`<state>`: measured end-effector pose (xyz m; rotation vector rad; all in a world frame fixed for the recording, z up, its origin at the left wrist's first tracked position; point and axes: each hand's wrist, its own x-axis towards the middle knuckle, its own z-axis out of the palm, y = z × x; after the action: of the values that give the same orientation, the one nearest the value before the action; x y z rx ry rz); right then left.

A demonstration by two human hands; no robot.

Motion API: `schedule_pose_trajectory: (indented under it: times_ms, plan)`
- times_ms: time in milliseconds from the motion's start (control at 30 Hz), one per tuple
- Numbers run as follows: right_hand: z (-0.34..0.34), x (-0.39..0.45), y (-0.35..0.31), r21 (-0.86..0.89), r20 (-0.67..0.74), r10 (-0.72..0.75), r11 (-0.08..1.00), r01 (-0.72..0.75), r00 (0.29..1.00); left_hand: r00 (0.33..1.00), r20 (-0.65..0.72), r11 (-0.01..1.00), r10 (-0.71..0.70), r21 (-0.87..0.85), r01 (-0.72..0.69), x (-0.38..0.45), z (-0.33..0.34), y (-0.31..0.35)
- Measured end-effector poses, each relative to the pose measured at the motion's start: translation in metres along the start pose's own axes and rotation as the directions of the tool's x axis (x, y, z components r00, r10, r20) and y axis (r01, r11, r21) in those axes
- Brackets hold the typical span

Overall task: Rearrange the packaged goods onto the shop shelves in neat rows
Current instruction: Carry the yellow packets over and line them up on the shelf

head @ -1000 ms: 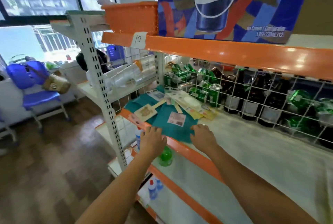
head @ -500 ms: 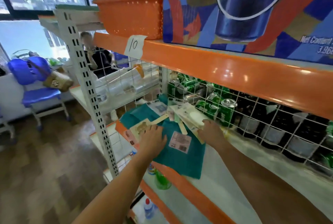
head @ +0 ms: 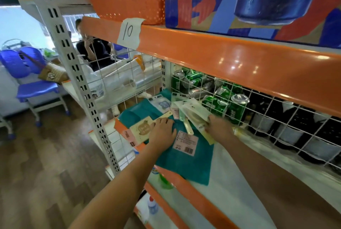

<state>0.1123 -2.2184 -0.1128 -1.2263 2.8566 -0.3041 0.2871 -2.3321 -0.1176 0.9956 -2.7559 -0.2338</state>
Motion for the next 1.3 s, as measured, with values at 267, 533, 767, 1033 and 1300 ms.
schedule_pose_trajectory:
  times_ms: [267, 533, 767, 1033, 1300]
  plan:
    - [-0.01, -0.007, 0.007, 0.119, -0.067, 0.026, 0.993, -0.018, 0.997, 1.0, -0.006, 0.998, 0.016, 0.066, -0.016, 0.005, 0.001, 0.008]
    - [-0.031, -0.04, 0.003, 0.103, -0.085, 0.069, 0.993, -0.06, 0.994, 0.998, -0.042, 0.996, 0.045, 0.078, -0.042, -0.007, 0.002, 0.009]
    - [-0.055, -0.075, -0.014, 0.399, -0.119, 0.271, 0.894, -0.204, 0.955, 0.984, -0.041, 0.984, 0.172, 0.053, -0.17, -0.023, -0.018, 0.005]
    - [-0.058, -0.167, -0.024, 0.66, -0.062, 0.495, 0.672, -0.336, 0.866, 0.951, 0.031, 0.949, 0.308, 0.065, -0.309, -0.079, -0.018, 0.009]
    - [-0.069, -0.268, -0.005, 0.849, -0.013, 0.661, 0.404, -0.341, 0.75, 0.89, 0.008, 0.888, 0.456, -0.061, -0.455, -0.135, -0.016, 0.049]
